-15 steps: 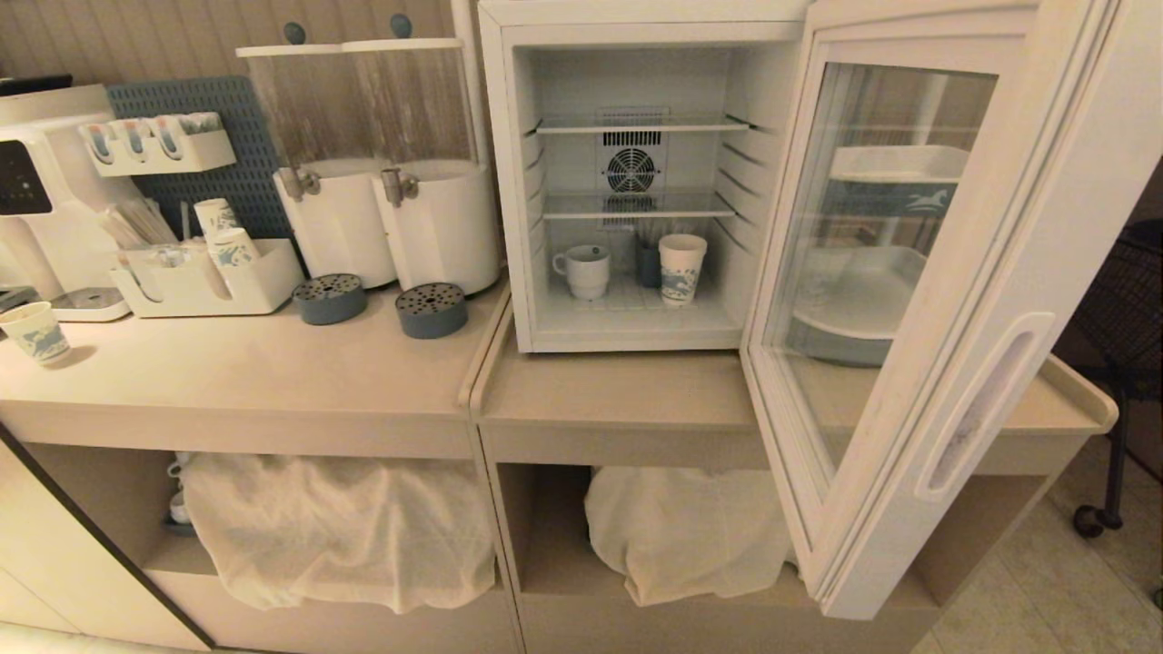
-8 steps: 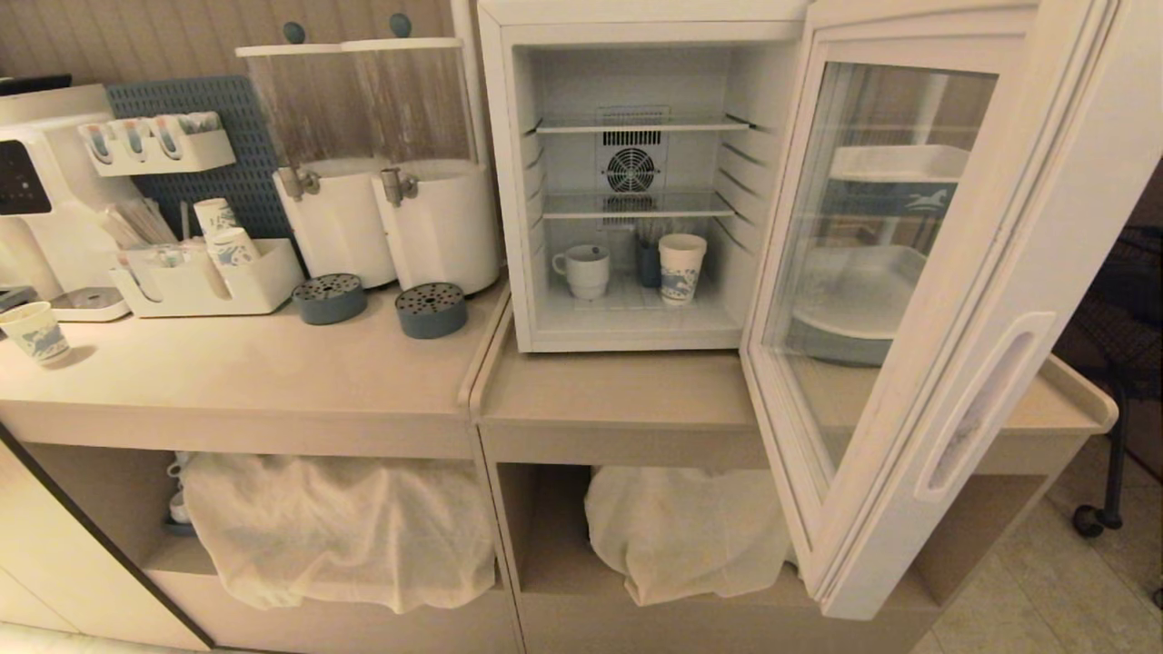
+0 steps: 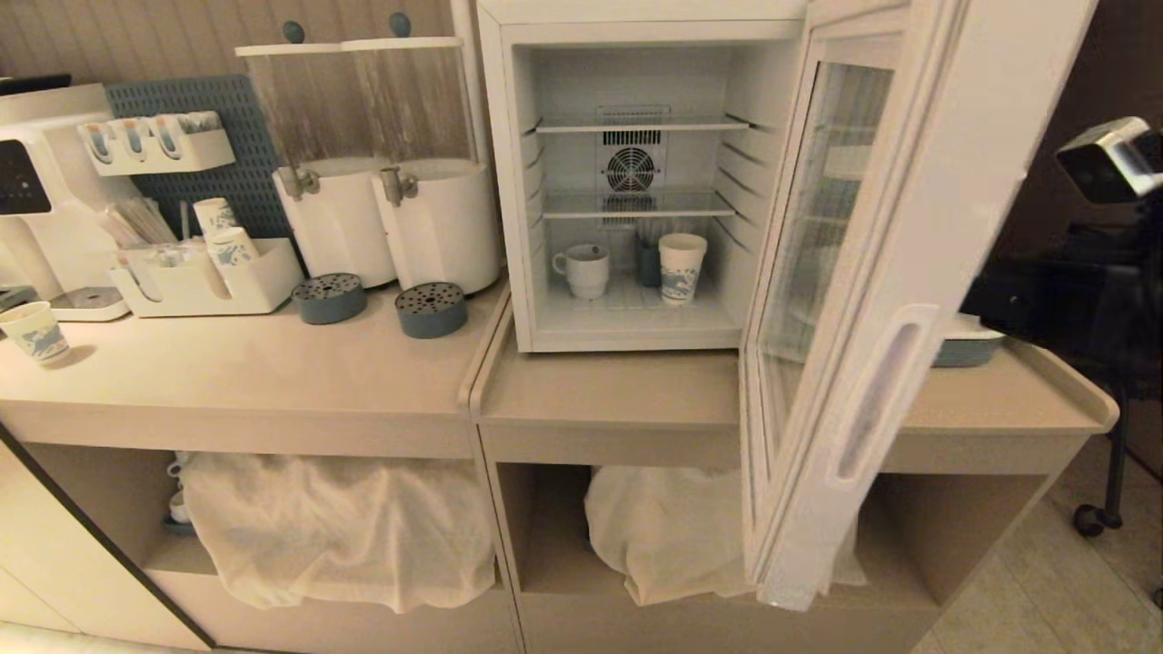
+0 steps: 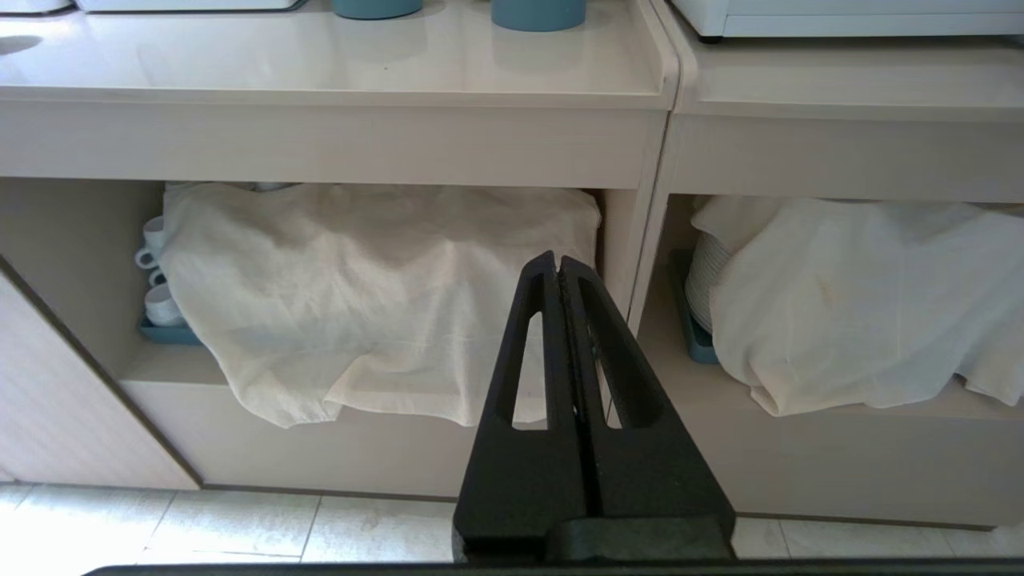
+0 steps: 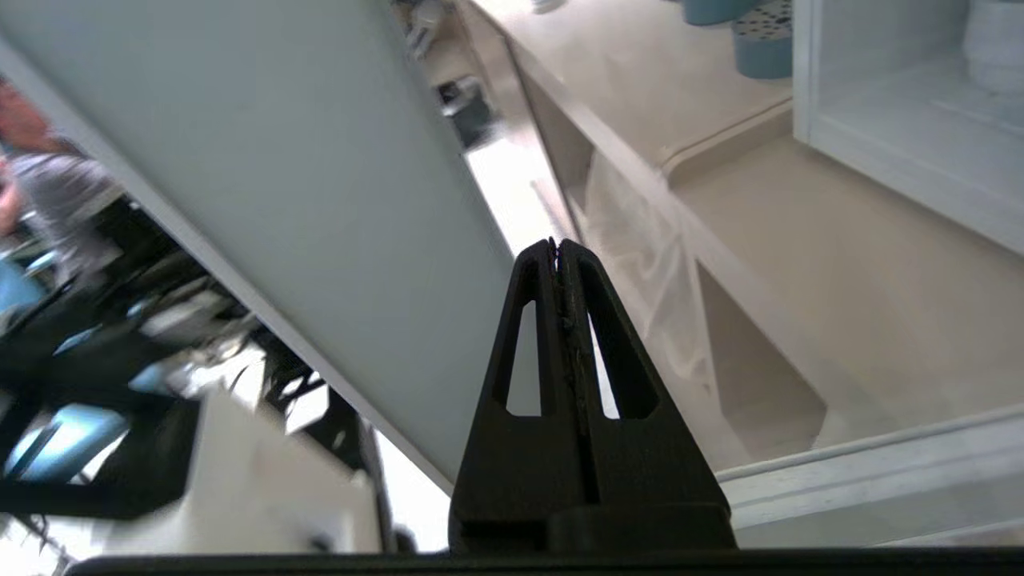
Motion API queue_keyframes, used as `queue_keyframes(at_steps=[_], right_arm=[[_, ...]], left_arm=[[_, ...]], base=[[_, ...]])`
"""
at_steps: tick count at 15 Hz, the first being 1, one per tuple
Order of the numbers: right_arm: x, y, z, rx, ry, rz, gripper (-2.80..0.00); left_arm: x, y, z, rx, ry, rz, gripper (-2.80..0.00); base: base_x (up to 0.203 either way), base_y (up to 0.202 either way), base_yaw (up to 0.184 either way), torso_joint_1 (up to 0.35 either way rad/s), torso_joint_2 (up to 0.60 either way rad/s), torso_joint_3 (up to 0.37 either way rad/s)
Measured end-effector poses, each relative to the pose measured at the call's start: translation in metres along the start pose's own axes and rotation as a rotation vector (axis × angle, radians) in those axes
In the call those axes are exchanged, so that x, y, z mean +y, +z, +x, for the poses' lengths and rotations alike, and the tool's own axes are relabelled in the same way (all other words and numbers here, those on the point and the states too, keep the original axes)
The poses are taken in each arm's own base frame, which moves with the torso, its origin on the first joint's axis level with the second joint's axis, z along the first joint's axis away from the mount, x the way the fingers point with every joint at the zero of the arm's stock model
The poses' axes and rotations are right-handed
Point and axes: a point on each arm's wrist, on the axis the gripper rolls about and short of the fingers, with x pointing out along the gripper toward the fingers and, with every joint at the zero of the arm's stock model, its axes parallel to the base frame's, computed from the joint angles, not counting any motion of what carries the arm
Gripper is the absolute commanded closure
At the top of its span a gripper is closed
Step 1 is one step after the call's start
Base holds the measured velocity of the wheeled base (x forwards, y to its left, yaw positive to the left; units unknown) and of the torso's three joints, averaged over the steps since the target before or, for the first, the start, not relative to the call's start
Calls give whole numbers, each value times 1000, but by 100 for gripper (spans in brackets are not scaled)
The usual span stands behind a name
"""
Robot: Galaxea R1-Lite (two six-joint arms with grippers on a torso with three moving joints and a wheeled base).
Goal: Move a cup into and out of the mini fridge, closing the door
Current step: Close the freezer door
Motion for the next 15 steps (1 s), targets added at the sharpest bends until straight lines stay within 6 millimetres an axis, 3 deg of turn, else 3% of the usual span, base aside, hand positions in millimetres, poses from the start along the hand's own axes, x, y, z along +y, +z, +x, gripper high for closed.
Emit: queue_keyframes(at_steps=[4, 7, 12, 15], right_arm=[[6, 14, 62, -6, -142, -39, 0], [2, 28, 109, -38, -341, -64, 0], [-33, 43, 169, -104, -679, -85, 0], [-65, 39, 200, -107, -833, -78, 0]], left_arm=[[0, 0, 0, 0, 0, 0, 0], [0, 0, 0, 0, 0, 0, 0], [0, 0, 0, 0, 0, 0, 0], [0, 0, 0, 0, 0, 0, 0]], base=[[0, 0, 0, 0, 0, 0], [0, 0, 0, 0, 0, 0], [0, 0, 0, 0, 0, 0], [0, 0, 0, 0, 0, 0]])
